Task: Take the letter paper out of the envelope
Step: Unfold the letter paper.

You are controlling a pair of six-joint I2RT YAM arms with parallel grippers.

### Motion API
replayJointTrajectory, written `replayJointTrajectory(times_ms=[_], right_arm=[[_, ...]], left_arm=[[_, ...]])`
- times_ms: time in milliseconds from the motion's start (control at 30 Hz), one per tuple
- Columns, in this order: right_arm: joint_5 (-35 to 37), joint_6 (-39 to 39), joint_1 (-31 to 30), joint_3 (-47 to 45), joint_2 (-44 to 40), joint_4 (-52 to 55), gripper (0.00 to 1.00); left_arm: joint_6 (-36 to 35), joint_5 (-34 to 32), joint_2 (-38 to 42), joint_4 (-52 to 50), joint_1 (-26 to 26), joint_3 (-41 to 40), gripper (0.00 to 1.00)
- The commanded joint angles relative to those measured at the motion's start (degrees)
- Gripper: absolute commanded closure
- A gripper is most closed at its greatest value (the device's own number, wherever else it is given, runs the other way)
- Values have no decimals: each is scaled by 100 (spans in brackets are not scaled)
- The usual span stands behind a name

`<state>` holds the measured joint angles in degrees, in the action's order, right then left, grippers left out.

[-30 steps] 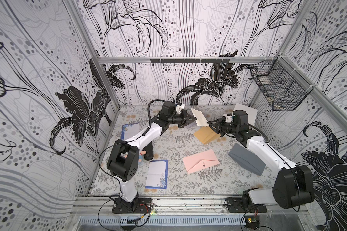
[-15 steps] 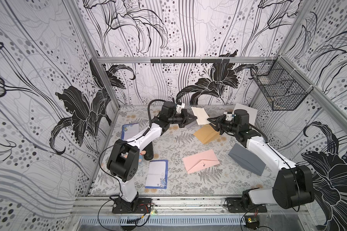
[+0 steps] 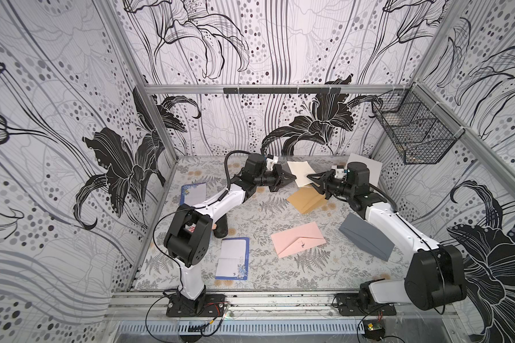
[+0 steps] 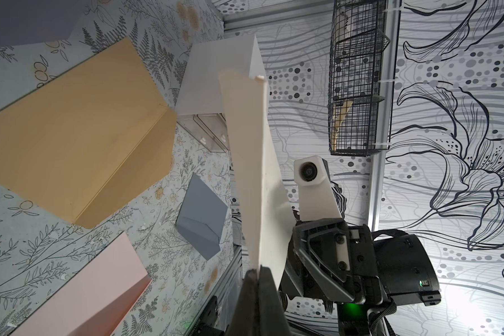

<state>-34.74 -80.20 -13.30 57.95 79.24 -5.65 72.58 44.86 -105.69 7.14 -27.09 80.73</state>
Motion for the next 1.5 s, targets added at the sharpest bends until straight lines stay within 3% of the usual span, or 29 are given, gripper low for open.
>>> replayJointTrajectory(times_ms=[0, 767, 833, 967, 1000, 1033, 1133, 1267, 1367, 1467], right_arm=[[-7, -57, -100, 119, 30, -154, 76], [234, -58, -315, 264, 148, -219, 77], [241, 0, -348, 311, 195, -126, 81], [298, 303, -366, 467, 232, 242, 100], [319, 522, -363, 582, 240, 495, 100], [354, 863, -366, 787, 256, 854, 100], [679, 2252, -366, 1603, 324, 2407, 100], [1542, 4241, -440, 2419, 313, 3614, 100], [2375, 5806, -659, 2428, 73, 3579, 100], [3093, 7361, -936, 1692, -458, 2557, 100]], left_arm=[[184, -298, 3, 535, -41, -50, 100], [797, -901, 60, 1086, -327, -265, 100], [850, -914, 42, 1146, -349, -259, 100], [900, -902, 76, 1152, -356, -251, 100], [886, -891, 91, 1111, -350, -244, 100], [866, -892, 140, 1042, -316, -242, 93], [659, -1060, 423, 675, -129, -216, 63], [431, -1207, 771, -160, 257, 3, 45], [248, -1129, 810, -1030, 508, 405, 41], [151, -1066, 796, -1727, 684, 706, 36]])
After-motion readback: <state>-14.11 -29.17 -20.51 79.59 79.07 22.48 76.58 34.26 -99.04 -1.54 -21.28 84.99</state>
